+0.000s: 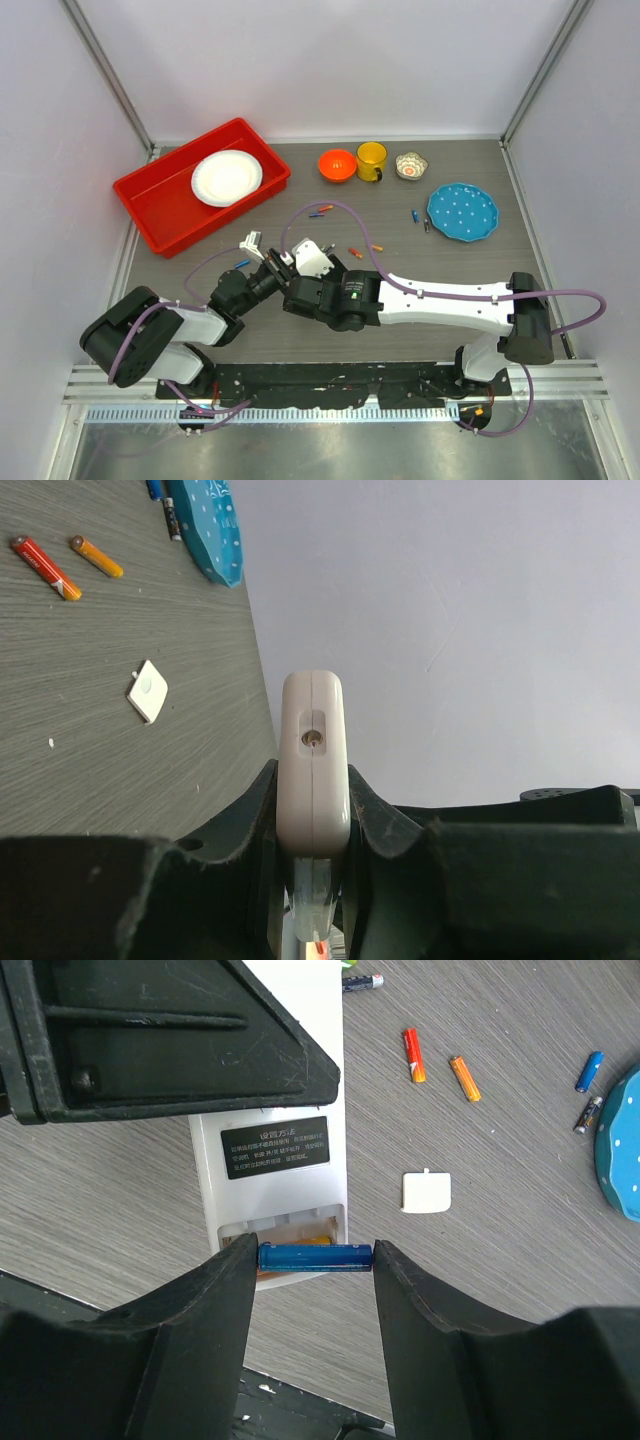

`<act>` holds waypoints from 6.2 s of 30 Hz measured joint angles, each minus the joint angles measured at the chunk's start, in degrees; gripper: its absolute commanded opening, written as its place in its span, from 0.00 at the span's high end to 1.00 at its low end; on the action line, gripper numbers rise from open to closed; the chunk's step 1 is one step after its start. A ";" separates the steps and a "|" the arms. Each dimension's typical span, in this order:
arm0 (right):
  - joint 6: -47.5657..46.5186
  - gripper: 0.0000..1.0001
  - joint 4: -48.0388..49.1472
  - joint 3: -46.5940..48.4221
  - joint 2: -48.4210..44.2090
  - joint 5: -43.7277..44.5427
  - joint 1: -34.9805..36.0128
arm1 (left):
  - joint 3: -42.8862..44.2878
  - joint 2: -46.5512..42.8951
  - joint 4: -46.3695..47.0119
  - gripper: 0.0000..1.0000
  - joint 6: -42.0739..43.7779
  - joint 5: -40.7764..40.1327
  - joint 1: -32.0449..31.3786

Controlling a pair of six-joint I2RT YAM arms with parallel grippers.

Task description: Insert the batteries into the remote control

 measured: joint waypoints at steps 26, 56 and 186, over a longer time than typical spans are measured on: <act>0.09 0.39 1.42 0.26 -2.97 -0.66 -0.04 | 0.00 0.39 0.22 1.00 -0.02 0.00 0.00; 13.99 0.30 32.15 -32.74 -43.65 -12.68 -18.29 | 0.90 -3.26 0.46 1.00 1.03 -0.04 0.00; 28.06 0.33 55.23 -46.90 -43.89 -30.53 -22.95 | 2.12 -7.45 0.42 1.00 1.29 -2.43 0.00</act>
